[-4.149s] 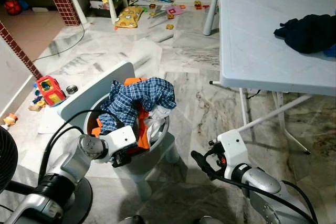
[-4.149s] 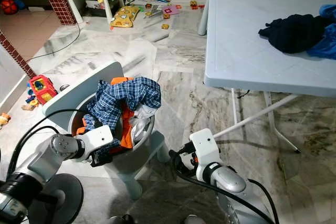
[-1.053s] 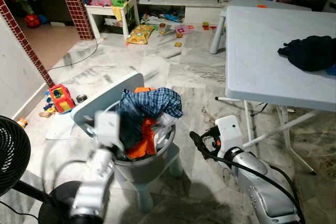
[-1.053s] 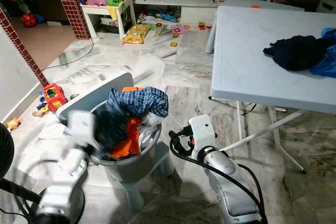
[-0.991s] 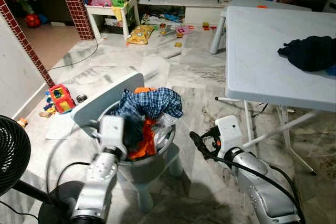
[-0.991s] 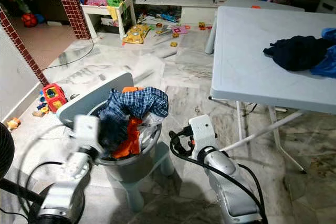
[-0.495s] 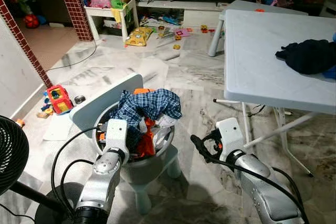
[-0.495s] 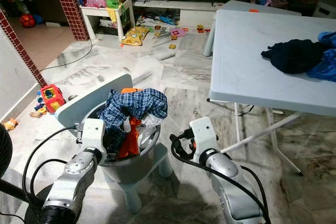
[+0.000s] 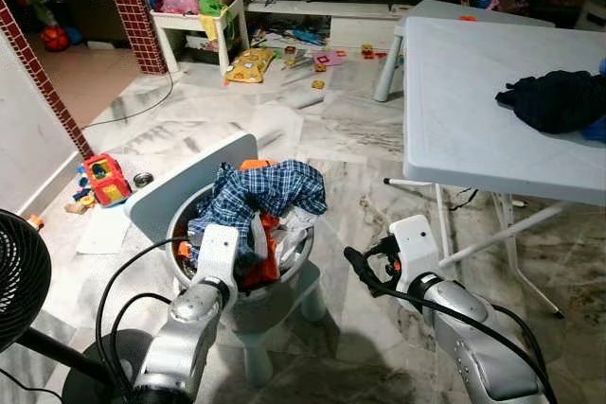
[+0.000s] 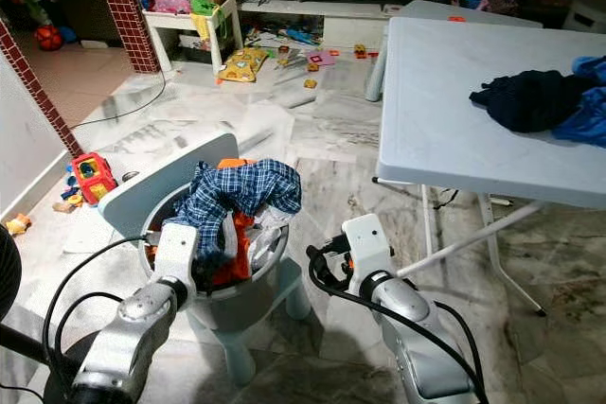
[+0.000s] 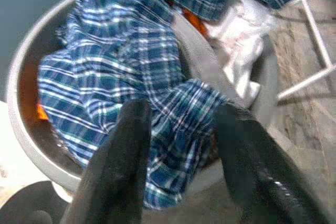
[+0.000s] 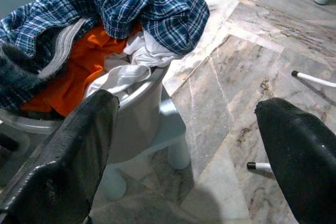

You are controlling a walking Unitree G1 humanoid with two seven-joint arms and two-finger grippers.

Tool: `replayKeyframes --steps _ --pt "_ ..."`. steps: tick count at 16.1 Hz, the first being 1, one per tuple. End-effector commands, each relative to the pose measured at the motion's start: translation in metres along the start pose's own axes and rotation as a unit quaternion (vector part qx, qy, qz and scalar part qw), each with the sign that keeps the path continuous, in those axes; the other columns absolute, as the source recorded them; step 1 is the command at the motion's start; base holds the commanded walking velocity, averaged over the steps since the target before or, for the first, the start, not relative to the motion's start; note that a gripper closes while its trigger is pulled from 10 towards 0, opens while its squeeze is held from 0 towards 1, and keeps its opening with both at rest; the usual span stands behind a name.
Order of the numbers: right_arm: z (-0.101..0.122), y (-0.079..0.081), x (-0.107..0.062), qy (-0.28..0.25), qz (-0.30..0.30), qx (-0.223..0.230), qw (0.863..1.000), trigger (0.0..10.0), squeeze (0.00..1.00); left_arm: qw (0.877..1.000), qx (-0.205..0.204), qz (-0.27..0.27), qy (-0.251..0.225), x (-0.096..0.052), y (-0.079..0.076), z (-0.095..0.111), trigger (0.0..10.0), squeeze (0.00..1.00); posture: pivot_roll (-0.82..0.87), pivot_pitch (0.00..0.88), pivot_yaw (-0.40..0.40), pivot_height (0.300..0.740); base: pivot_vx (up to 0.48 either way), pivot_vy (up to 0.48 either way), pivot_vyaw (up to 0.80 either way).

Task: Hang hanger

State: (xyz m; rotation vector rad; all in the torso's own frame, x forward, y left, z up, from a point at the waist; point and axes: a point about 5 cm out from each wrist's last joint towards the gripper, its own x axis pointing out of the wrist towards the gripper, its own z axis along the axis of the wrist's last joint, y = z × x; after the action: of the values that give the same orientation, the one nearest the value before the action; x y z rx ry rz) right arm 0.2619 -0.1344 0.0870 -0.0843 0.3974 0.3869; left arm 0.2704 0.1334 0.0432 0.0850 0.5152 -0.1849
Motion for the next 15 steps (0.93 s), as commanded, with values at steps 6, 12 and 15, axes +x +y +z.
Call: replayKeyframes --steps 6,12,15 --pt "0.006 0.002 -0.002 -0.009 0.002 -0.003 1.000 10.0 0.00 0.991 0.112 -0.067 0.024 -0.004 0.002 0.004 10.0 1.00 -0.16 0.020 0.027 0.740 0.000 0.000 0.00" --pt "0.003 0.006 -0.002 -0.006 0.004 -0.001 1.000 10.0 0.00 0.978 0.187 -0.086 0.039 0.002 0.012 0.007 10.0 1.00 -0.16 0.025 0.031 0.740 0.000 0.000 0.00" --pt "0.004 0.005 -0.002 -0.007 0.002 0.000 1.000 10.0 0.00 0.973 0.199 -0.104 0.054 0.005 0.012 0.005 10.0 1.00 -0.16 0.027 0.041 0.740 0.000 0.000 0.00"
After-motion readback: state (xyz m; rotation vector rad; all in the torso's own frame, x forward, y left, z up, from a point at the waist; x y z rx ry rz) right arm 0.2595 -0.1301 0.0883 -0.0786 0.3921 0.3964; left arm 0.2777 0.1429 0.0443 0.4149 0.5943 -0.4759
